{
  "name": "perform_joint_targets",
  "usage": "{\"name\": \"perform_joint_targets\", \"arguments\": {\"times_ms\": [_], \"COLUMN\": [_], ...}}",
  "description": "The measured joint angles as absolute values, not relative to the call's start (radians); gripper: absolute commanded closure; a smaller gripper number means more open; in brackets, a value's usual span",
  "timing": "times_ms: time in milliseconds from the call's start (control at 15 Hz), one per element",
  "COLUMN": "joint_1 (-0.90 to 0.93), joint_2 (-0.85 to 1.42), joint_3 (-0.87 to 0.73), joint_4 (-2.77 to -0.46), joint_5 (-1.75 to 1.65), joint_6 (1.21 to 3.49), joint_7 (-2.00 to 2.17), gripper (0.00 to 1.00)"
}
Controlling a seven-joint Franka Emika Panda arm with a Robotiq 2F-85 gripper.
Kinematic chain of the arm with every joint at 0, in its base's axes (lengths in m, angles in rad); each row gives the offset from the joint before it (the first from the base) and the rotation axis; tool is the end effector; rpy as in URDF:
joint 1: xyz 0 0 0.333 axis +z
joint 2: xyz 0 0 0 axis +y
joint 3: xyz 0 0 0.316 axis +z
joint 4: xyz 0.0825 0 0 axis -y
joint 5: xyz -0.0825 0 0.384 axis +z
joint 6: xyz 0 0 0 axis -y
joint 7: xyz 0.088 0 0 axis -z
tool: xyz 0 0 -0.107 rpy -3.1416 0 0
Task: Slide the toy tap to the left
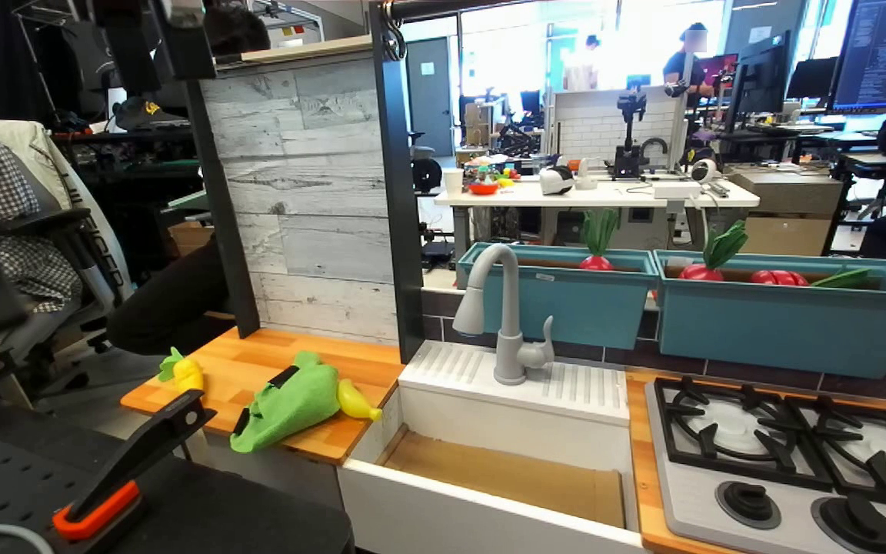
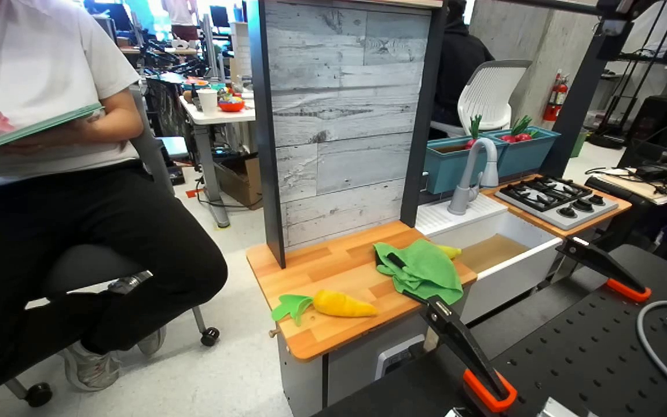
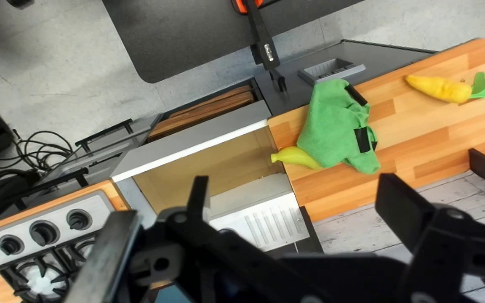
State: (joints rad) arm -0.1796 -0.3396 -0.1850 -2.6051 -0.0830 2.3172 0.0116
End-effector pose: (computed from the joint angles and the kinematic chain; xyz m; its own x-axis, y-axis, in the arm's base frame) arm 0.3869 -0.1473 0.3713 0.9505 -0.3069 0.0479 -0.3073 -0.9516 0.0017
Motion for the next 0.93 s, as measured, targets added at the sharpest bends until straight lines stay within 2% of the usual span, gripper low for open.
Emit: {"name": "perform_joint_targets", "arguments": {"times_ms": [333, 933], "joint_1": [-0.226, -0.24], "joint_2": [-0.254, 0.099], "joint_3": [-0.204, -0.215], "joint_4": [-2.598, -2.418], "joint_5": [-0.083, -0.079], "joint_6": [2.46, 2.61], "joint_7": [0.048, 0.167], "gripper": [0.0, 0.0]}}
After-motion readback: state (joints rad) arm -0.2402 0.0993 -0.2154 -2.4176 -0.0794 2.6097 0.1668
